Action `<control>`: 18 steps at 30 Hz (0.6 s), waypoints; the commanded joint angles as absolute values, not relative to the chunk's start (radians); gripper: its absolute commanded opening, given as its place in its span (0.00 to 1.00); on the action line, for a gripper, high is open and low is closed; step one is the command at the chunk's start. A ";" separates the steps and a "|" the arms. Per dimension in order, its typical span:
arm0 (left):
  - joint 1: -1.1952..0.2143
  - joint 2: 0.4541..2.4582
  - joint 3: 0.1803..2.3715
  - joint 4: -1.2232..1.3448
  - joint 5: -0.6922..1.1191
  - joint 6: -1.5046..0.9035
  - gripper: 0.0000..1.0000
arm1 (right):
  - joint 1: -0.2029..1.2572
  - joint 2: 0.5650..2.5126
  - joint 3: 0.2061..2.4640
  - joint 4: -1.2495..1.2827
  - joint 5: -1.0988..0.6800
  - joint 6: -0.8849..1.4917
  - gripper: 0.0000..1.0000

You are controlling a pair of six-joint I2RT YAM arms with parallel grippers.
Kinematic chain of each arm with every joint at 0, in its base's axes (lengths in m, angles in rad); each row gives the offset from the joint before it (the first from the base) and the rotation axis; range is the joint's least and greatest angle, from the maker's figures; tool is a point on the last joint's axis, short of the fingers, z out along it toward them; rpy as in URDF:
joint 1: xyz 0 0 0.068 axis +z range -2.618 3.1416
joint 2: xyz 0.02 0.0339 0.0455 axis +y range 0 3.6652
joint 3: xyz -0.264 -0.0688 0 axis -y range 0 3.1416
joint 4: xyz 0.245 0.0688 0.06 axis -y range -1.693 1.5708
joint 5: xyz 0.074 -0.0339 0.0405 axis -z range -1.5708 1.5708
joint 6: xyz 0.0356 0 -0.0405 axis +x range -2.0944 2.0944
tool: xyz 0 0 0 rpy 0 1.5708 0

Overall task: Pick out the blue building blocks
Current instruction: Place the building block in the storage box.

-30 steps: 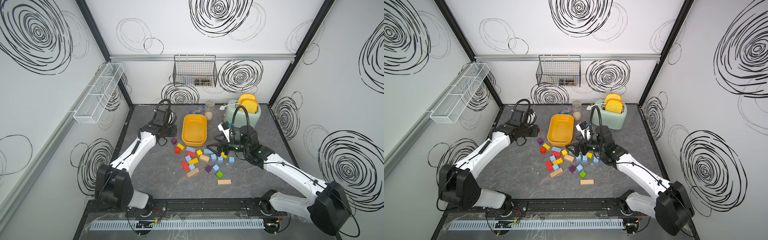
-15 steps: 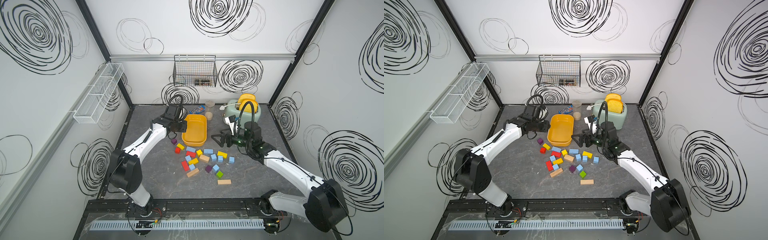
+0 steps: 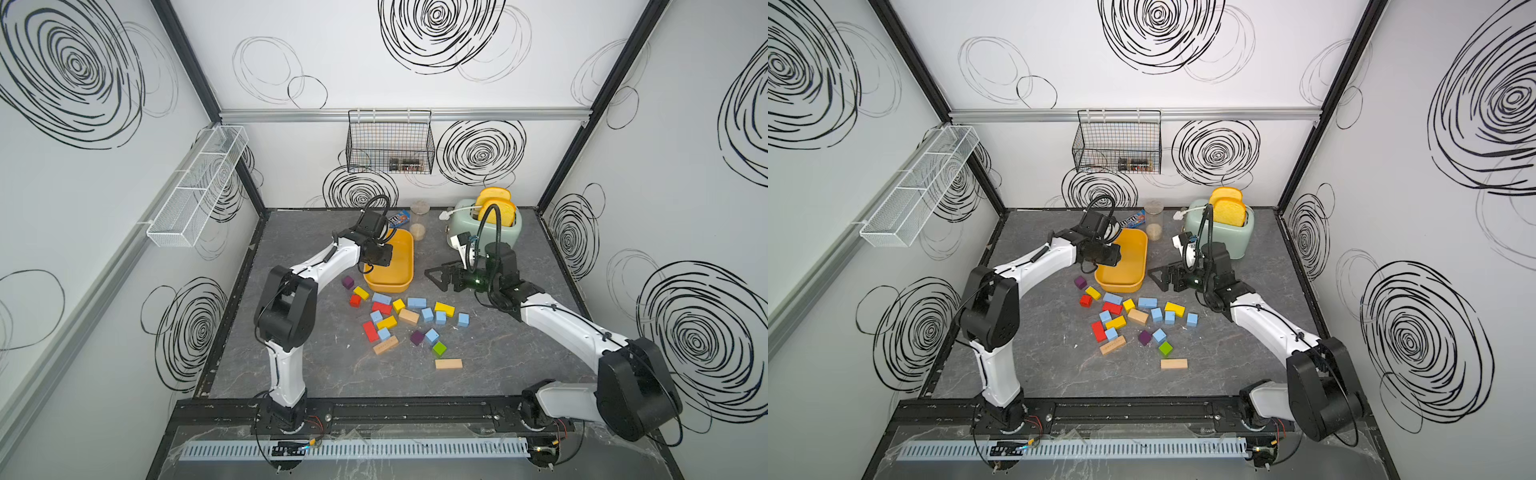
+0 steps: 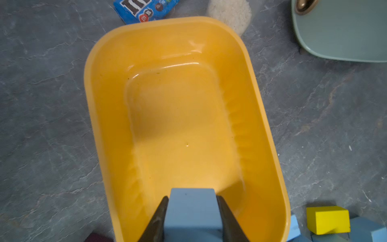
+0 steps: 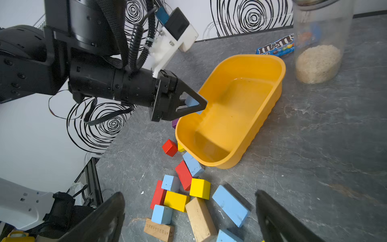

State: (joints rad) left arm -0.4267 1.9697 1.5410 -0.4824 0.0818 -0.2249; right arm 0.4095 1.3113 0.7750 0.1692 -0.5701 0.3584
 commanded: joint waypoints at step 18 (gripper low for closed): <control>-0.446 2.229 1.755 -0.509 0.111 -0.229 0.25 | 0.402 1.362 0.769 0.179 -0.581 0.352 0.98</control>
State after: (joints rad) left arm -0.4435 2.2158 1.7267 -0.5079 0.0978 -0.2249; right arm 0.4038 1.3613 0.7750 0.1696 -0.5705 0.3576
